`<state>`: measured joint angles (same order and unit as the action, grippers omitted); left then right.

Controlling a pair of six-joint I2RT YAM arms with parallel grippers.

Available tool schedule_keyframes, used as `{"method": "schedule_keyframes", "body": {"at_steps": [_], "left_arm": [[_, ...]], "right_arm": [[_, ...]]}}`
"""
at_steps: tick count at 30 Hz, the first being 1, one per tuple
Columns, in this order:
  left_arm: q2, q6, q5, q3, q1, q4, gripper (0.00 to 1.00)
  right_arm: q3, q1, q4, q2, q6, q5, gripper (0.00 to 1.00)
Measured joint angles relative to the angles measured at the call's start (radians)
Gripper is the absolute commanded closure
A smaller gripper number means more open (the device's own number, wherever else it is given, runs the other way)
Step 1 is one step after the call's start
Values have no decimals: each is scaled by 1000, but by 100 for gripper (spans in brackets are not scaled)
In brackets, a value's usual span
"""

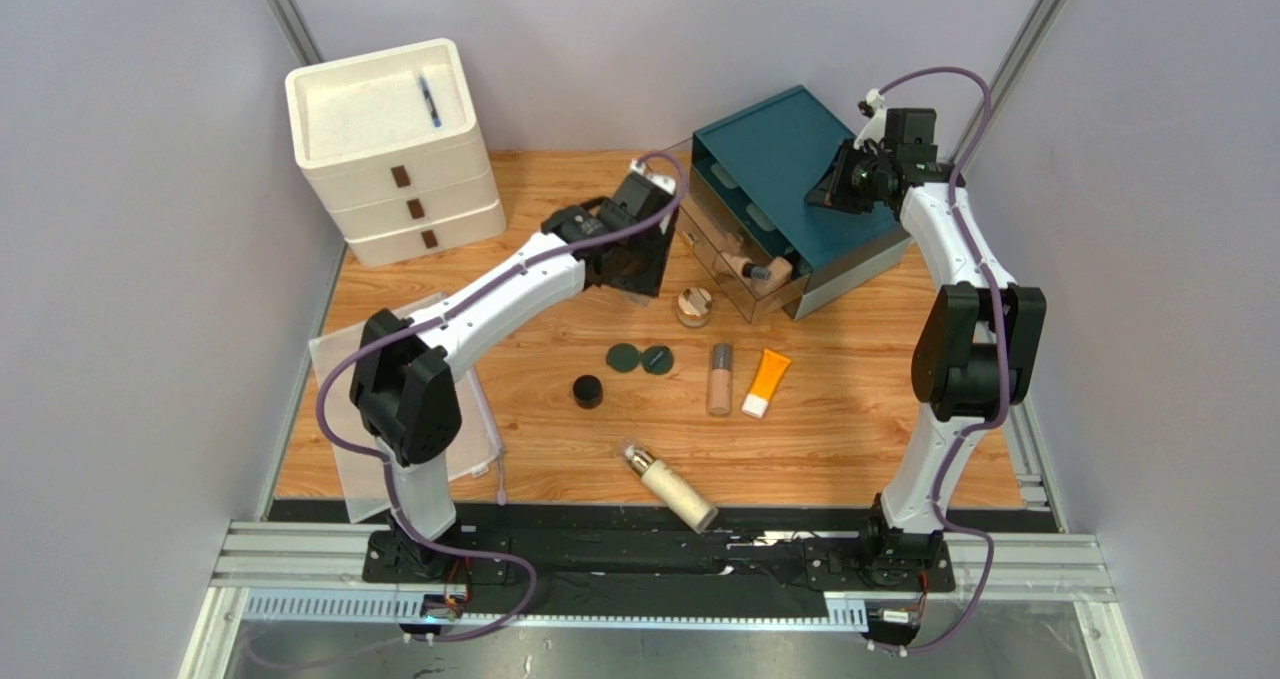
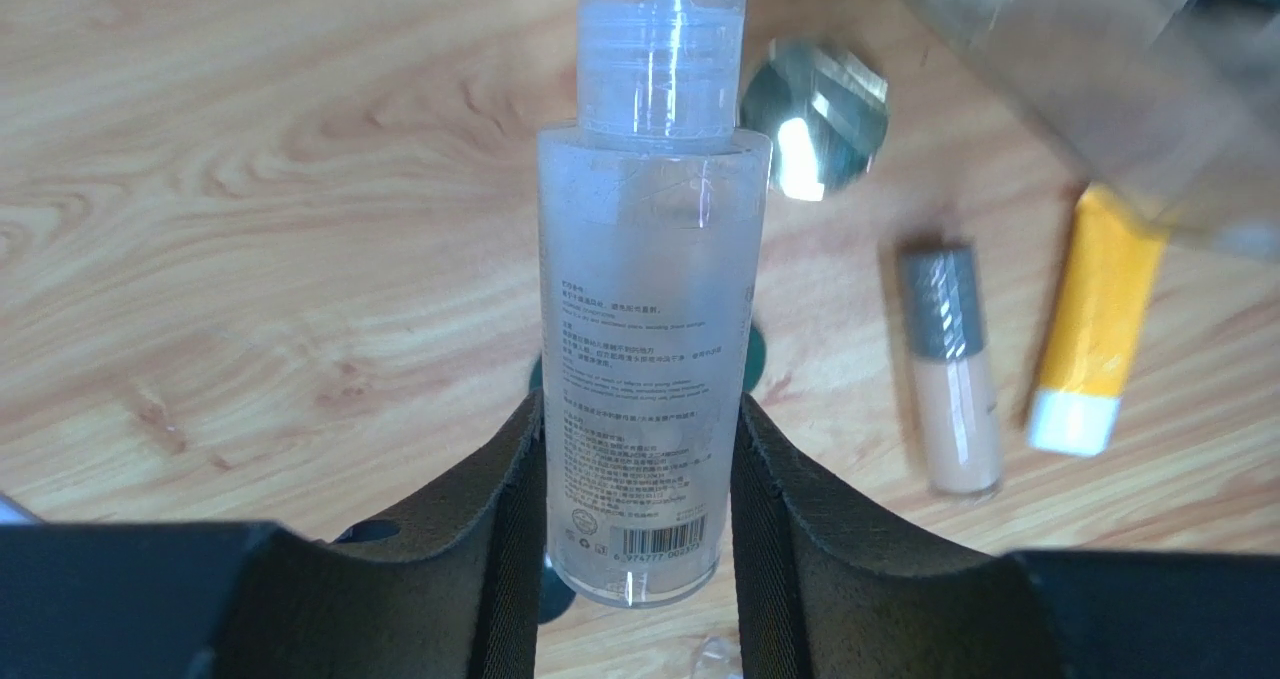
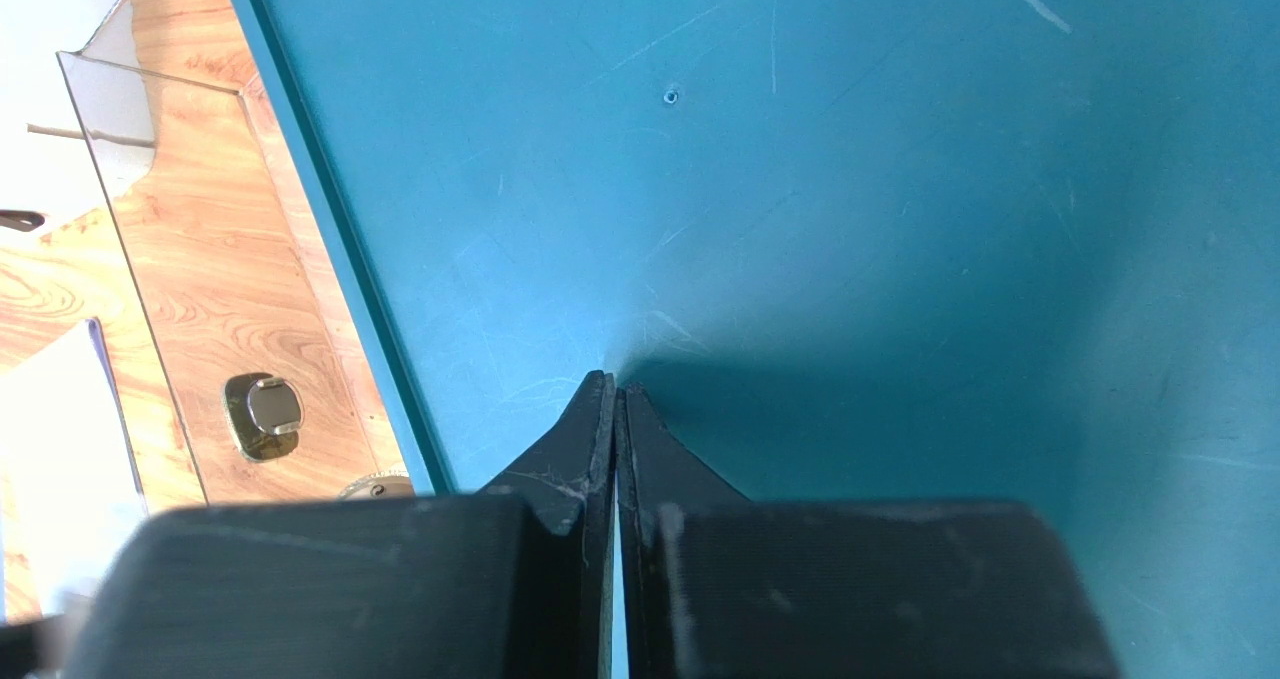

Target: Organize the makeup

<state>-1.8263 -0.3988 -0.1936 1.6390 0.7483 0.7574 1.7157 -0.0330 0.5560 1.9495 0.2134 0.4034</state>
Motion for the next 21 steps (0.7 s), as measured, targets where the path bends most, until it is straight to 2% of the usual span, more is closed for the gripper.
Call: {"method": "schedule_keyframes", "body": {"at_steps": [2,8,12,14,18,21], "left_arm": [[-1,-24,6,75,-26,15,100],[-63,-104,40,425,-63,-7,100],[-176,-185,74,639,-69,-16,100],[-234,-233,109,691,-75,-23,100],[-336,-327,191,706,-99,-43,80],[-402,-378,234,705,-113,-56,75]], "right_arm": [[0,0,0,0,0,0,98],[-2,0,-2,0,0,0,98],[-3,0,-3,-1,0,0,98],[-3,0,-3,-1,0,0,98],[-3,0,-3,-2,0,0,98],[-4,0,-3,-3,0,-1,98]]}}
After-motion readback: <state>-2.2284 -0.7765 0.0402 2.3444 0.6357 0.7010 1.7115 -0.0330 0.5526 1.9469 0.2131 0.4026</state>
